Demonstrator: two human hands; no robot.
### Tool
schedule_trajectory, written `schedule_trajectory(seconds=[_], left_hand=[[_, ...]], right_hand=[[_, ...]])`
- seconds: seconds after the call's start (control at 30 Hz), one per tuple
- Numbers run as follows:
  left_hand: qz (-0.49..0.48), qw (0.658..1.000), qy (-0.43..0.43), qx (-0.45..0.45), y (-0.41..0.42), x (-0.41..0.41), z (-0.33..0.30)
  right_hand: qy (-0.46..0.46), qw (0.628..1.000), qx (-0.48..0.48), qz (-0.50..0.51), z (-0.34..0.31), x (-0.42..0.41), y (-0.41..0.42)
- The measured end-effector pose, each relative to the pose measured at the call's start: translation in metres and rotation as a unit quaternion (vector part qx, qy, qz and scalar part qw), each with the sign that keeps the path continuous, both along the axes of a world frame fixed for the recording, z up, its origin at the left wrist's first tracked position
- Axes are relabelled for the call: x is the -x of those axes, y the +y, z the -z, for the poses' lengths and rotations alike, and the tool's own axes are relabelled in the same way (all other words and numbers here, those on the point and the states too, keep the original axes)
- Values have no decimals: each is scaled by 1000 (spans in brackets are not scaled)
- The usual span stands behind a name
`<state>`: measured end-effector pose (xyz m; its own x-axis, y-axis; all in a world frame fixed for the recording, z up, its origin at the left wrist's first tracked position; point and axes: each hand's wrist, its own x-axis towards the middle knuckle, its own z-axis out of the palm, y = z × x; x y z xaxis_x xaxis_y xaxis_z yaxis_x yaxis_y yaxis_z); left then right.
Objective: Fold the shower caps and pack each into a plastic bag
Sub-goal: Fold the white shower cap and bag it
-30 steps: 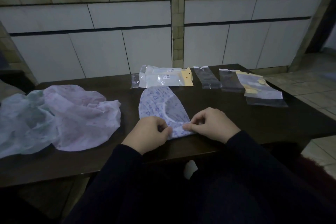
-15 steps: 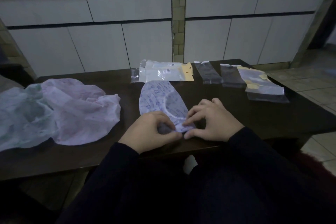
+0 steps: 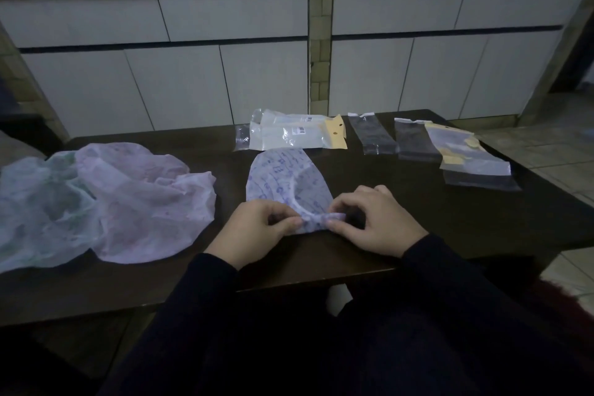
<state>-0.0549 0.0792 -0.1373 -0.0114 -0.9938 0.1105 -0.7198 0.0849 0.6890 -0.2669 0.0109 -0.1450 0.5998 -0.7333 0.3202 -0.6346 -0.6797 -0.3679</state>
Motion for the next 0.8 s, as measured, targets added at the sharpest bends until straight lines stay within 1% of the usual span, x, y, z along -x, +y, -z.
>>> schedule_trajectory(seconds=[0.1,0.2,0.27,0.33,0.43,0.5,0.53,0.63,0.7,0.73,0.8], left_hand=[[-29,999,-12,9,-2,0,1],[-50,997,-58,24,-1,2,4],[-54,996,-67,36,0,2,4],[-63,994,-72,45,-3,1,6],[-80,991,-97,56,-4,4,12],[-83,986,-117,90,-3,7,21],[-84,984,-115,107,-1,8,23],[-74,986,-95,119,2,7,24],[-74,985,-85,131,0,4,22],[-75,986,-79,126,0,3,21],[-75,987,-77,122,-1,0,22]], right_hand=[[-46,995,-82,20,-2,-1,-2],[-50,993,-82,63,0,-11,-3],[-43,992,-79,83,0,-18,-3],[-14,992,-76,97,-2,-23,-3],[18,991,-46,123,-2,-29,1],[20,989,-20,144,0,-31,6],[22,988,-7,151,1,-31,7],[21,987,28,157,6,-32,9],[-9,988,48,147,8,-34,12],[-20,988,60,140,9,-35,14],[-9,989,84,124,10,-35,17]])
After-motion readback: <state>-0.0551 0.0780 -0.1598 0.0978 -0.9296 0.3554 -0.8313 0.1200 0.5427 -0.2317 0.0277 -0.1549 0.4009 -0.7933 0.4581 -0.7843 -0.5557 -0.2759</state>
